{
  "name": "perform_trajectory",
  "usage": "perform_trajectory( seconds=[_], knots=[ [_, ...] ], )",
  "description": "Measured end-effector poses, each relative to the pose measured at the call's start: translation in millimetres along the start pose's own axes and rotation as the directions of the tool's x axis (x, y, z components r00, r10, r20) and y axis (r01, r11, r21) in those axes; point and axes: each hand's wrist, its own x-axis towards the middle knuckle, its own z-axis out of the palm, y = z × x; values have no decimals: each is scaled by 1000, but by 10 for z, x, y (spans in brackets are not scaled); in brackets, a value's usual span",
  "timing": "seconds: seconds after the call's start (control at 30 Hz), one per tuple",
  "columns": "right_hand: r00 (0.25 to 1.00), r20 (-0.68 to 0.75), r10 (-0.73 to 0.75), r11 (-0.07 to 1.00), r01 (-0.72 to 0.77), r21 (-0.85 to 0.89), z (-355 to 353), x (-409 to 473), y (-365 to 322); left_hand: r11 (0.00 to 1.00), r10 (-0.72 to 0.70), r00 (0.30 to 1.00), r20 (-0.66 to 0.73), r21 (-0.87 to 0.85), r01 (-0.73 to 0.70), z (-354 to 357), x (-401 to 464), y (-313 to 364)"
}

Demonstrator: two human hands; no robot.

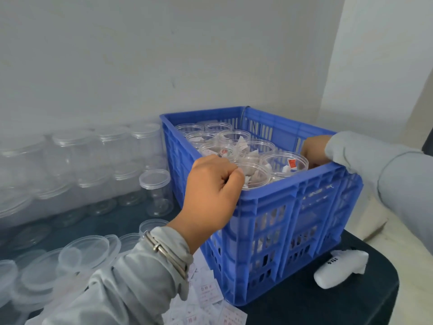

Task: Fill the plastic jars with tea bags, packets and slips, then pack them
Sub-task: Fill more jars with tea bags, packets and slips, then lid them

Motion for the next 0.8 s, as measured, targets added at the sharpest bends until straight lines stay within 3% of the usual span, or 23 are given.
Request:
perform_trajectory(
  seconds=[0.1,0.17,0.27,0.37,0.6,0.8],
  knots=[
    [972,-235,27,972,30,234,-61,-51,13,1000,-24,997,72,0,24,-87,2,23],
    [919,-381,103,874,100,476,-134,-113,-11,998,-37,991,126,-42,43,-195,-35,-4],
    [824,-547,146,740,276,613,-237,-284,-74,989,-82,979,187,-103,103,-399,-110,-39],
    [752,-650,112,700,404,589,-393,-555,-227,972,-192,962,195,-98,214,-632,-122,-88],
    [744,-663,-83,622,559,548,-585,-1179,-930,918,-395,916,61,41,394,-1609,-297,-332],
    [640,-634,-434,710,676,197,-565,-1721,-1756,825,-538,842,32,221,519,-2400,-886,-505]
  ],
)
